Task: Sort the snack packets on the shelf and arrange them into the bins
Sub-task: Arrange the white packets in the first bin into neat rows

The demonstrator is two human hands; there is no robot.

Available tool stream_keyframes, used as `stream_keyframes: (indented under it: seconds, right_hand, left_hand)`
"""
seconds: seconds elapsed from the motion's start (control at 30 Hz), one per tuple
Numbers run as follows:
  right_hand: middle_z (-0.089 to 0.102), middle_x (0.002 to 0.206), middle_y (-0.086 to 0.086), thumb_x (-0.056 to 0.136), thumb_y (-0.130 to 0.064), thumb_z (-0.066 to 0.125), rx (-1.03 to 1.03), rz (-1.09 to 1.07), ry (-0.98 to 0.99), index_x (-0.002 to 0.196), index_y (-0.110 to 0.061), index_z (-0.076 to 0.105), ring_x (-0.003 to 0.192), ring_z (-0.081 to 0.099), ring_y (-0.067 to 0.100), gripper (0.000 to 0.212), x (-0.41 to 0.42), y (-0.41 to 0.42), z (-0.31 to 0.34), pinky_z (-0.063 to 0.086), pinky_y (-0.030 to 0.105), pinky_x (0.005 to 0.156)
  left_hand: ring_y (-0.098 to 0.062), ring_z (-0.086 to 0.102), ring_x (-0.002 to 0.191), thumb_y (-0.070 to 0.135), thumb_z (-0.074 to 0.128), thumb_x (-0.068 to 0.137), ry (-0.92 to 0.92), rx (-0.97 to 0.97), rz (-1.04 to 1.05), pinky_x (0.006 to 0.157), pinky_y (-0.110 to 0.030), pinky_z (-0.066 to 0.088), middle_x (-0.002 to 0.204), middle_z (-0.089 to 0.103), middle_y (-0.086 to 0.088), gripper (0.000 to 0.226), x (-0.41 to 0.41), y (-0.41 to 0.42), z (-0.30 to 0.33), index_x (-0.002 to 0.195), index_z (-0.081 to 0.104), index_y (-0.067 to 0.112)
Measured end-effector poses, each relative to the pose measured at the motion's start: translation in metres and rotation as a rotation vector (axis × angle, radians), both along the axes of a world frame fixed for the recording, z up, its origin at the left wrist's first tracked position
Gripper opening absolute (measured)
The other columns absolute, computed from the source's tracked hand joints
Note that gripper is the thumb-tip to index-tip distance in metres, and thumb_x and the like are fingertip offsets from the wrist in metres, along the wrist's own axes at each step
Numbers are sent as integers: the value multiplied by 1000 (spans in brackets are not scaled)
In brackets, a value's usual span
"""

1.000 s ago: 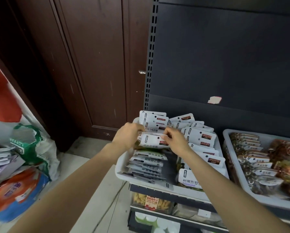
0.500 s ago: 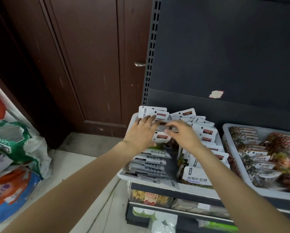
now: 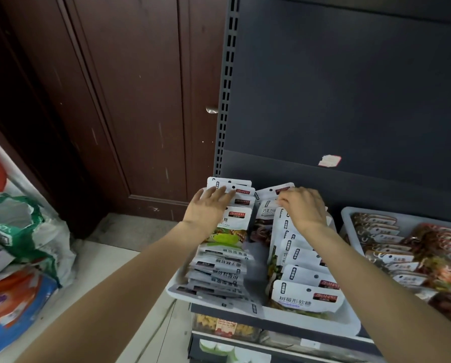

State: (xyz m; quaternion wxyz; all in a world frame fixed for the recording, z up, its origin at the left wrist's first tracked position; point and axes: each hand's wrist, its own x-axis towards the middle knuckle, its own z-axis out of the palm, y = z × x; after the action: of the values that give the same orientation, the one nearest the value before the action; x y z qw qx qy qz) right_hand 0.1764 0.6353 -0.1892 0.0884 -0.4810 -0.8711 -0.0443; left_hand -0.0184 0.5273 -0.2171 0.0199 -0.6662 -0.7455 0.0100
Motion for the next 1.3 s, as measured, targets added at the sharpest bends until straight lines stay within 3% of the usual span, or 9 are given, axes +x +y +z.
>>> stream_keyframes:
  seconds: [0.2, 0.4, 0.53, 0.73, 0.9, 1.0, 1.13, 1.2, 1.3]
  right_hand:
    - [67, 91, 0, 99, -26, 45, 56, 69, 66, 95, -17, 57, 80, 61, 25, 15, -5, -9, 22, 40, 29, 64]
    - [69, 105, -1, 97, -23, 50, -309, 230, 267, 102, -19, 65, 80, 61, 20, 17, -36, -33, 23, 48, 32, 76]
    - [68, 108, 4, 93, -17, 57, -530, 276, 347, 107, -13, 69, 98, 62, 23, 18, -64, -44, 9, 48, 40, 90]
    - [64, 115, -1, 91, -20, 61, -474, 235, 314, 115, -18, 66, 107, 58, 18, 25, -46, -34, 14, 44, 32, 90]
    - [69, 109, 6, 95, -18, 55, -415, 130, 315, 112, -15, 68, 101, 62, 25, 22, -36, -26, 6, 46, 30, 84]
    - [68, 106, 8, 95, -16, 53, -481, 206, 323, 111, -15, 69, 98, 60, 24, 22, -57, -37, 2, 44, 32, 86]
    - [65, 92, -1, 97, -21, 51, -512, 196, 426, 99, -18, 69, 88, 56, 16, 18, -34, -21, 7, 40, 27, 80]
    - [61, 115, 4, 96, -19, 51, -327, 147, 451, 116, -14, 64, 105, 55, 19, 24, -13, 3, 9, 39, 27, 90]
    - [51, 135, 7, 95, -20, 54, -286, 50, 199, 138, -17, 46, 126, 44, 25, 44, -1, 28, 7, 39, 37, 99]
  left_hand:
    - [-21, 37, 130, 23, 59, 91, -133, 48, -28, 106, -35, 31, 139, 44, 2, 62, -7, -6, 7, 144, 27, 29]
    - [-23, 33, 135, 25, 71, 82, -422, 46, -11, 109, -35, 33, 148, 33, -2, 89, -12, -21, 2, 150, 14, 25]
    - [-23, 28, 138, 26, 77, 76, -557, 88, 30, 110, -34, 30, 150, 28, -2, 103, -9, -23, 3, 151, 6, 24]
    - [-18, 22, 141, 38, 68, 82, -234, 115, -97, 115, -31, 16, 152, 25, 1, 92, -5, -13, 9, 151, 9, 22]
    - [-24, 6, 146, 52, 54, 88, 124, 81, -59, 118, -40, 2, 159, 7, -9, 91, -2, -9, 14, 151, 2, 12]
    - [-23, 6, 146, 53, 55, 86, 119, 35, -128, 120, -39, 6, 159, 6, -7, 94, 2, -4, 13, 151, 2, 12]
    - [-21, 35, 133, 49, 62, 81, -2, 39, -101, 114, -33, 19, 143, 38, -3, 80, 5, 1, 8, 143, 27, 14]
    - [-21, 43, 124, 47, 62, 82, 6, 45, -114, 110, -33, 25, 133, 45, -2, 72, 4, -1, 8, 140, 32, 16]
    - [-19, 42, 125, 40, 57, 89, -49, -8, -157, 107, -32, 28, 133, 45, 1, 54, 1, -9, 7, 137, 40, 24]
